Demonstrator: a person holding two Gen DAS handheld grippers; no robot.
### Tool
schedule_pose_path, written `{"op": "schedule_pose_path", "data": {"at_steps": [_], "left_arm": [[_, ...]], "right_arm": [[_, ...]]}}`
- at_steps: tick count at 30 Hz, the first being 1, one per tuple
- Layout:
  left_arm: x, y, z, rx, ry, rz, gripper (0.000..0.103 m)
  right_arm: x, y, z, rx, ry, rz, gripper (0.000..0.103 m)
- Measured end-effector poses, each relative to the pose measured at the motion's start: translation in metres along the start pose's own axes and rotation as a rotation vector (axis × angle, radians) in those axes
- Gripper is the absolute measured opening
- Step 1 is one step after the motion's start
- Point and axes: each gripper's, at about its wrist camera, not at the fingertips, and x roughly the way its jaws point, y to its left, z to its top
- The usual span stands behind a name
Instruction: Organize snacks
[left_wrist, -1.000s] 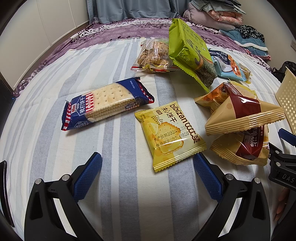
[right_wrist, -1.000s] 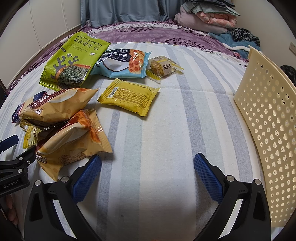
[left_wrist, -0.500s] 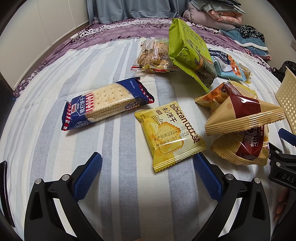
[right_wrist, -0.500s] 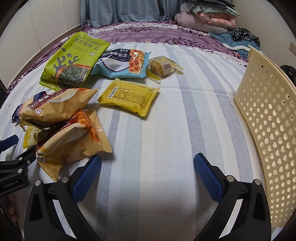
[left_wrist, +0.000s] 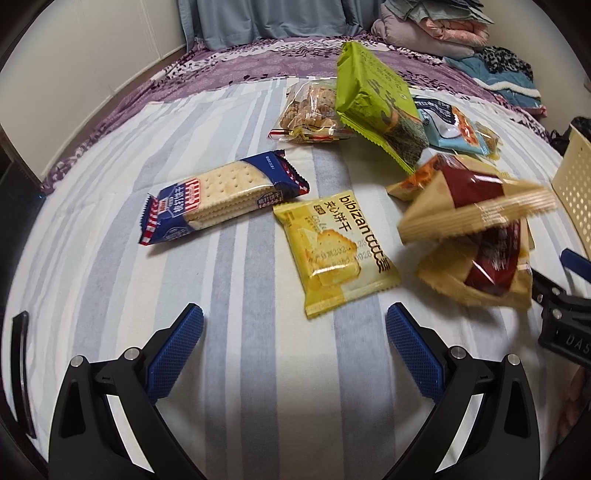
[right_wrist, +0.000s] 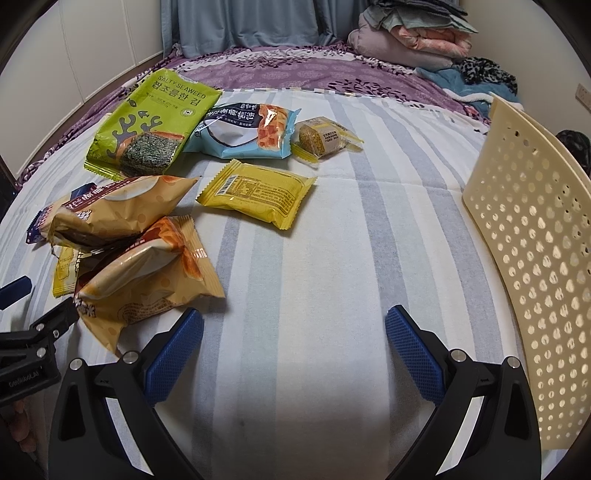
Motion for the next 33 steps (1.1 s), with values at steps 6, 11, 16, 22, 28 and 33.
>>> {"op": "schedule_pose_path", "data": {"at_steps": [6,11,16,22,28,33], "left_arm": [[-0.023,-0.007,-0.005,0.025,-0.017,0.030,0.101],[-0.046,-0.013,-0.002,0.046,-0.059,0.042,0.101],[-0.065,-0.021,0.000,0.062,-0.082,0.030,0.101],[-0.074,-0.029,0.000,0.078,-0.082,0.017,0.101],[-0.075,-0.025,-0.001,0.049,-0.063,-0.039,0.101],[-0.081,-0.021,0.002,0.034,-0.085,-0.053,0.101]], "right_arm": [[-0.023,-0.003,-0.007,-0.016,-0.066,-0.029,0.098],[-0.043,-0.008,-0.006,-0.011,-0.124,-0.025,0.098],[-0.060,-0.007,-0.005,-0.020,-0.173,-0.023,0.098],[-0.067,-0.008,-0.005,-0.026,-0.197,-0.026,0.098],[-0.071,-0.010,-0.008,-0.025,-0.206,-0.030,0.098],[-0.073,-0.007,-0.008,-0.033,-0.214,-0.036,0.098]]}}
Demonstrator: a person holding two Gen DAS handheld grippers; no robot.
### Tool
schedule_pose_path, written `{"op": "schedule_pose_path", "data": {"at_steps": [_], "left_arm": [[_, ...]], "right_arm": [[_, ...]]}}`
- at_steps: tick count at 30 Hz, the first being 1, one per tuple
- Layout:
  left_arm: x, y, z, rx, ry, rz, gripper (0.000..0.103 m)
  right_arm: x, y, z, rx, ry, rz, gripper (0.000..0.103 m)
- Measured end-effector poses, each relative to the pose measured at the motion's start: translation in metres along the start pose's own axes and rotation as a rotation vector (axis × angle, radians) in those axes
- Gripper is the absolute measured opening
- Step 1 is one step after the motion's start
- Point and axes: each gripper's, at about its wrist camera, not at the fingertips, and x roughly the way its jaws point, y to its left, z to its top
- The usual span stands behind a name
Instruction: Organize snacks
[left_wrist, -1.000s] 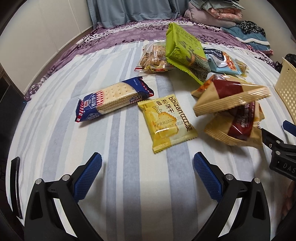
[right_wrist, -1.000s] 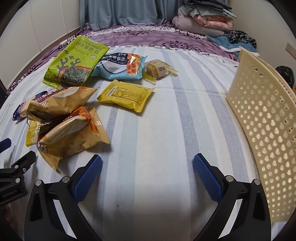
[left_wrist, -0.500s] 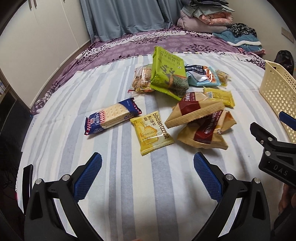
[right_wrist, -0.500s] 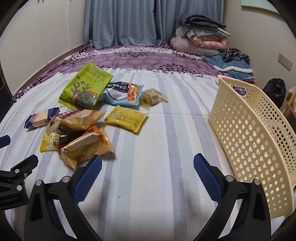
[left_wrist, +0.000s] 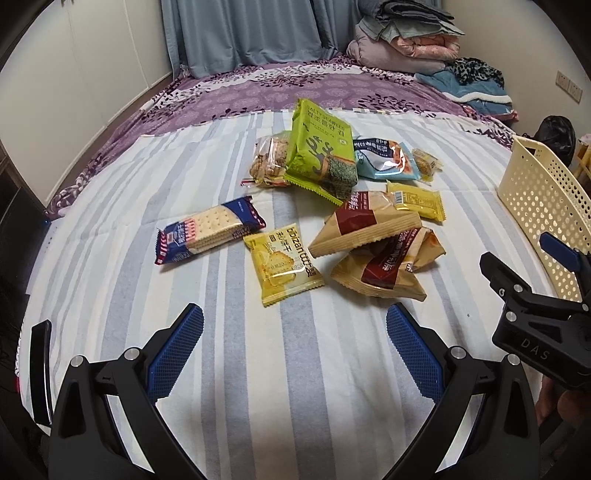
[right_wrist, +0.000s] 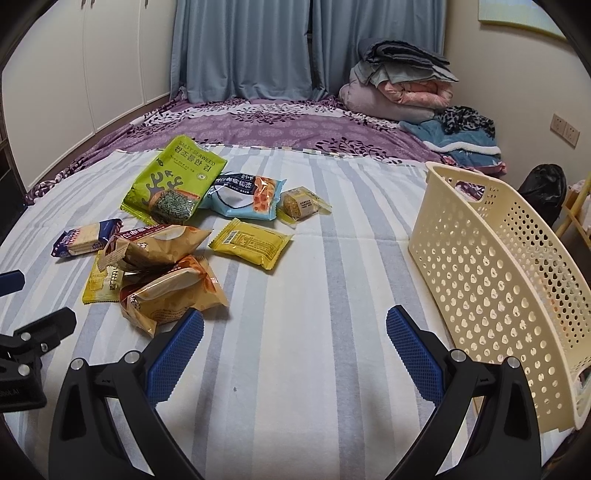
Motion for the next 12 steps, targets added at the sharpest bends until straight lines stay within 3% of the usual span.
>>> {"op": "schedule_pose_path", "data": {"at_steps": [5,9,12], "left_arm": [[-0.0026,0.0012,0.0022,0.002,-0.009,0.016,0.101],[-0.0050,-0.0005,0.0023,0.021,-0.034,0.086,0.101],[-0.0073,0.0010,0.0034,0.025,-0.043,0.095,0.101]], "right_arm": [[-0.0013,0.0033,0.0014,-0.007,-0.009,-0.003,0.098],[-0.0018,0.0059,0.0023,-0.014,-0.015,-0.001,0.098],[-0.0029,0.0067,0.0030,-0.014,-0.019,0.004,0.098]]}}
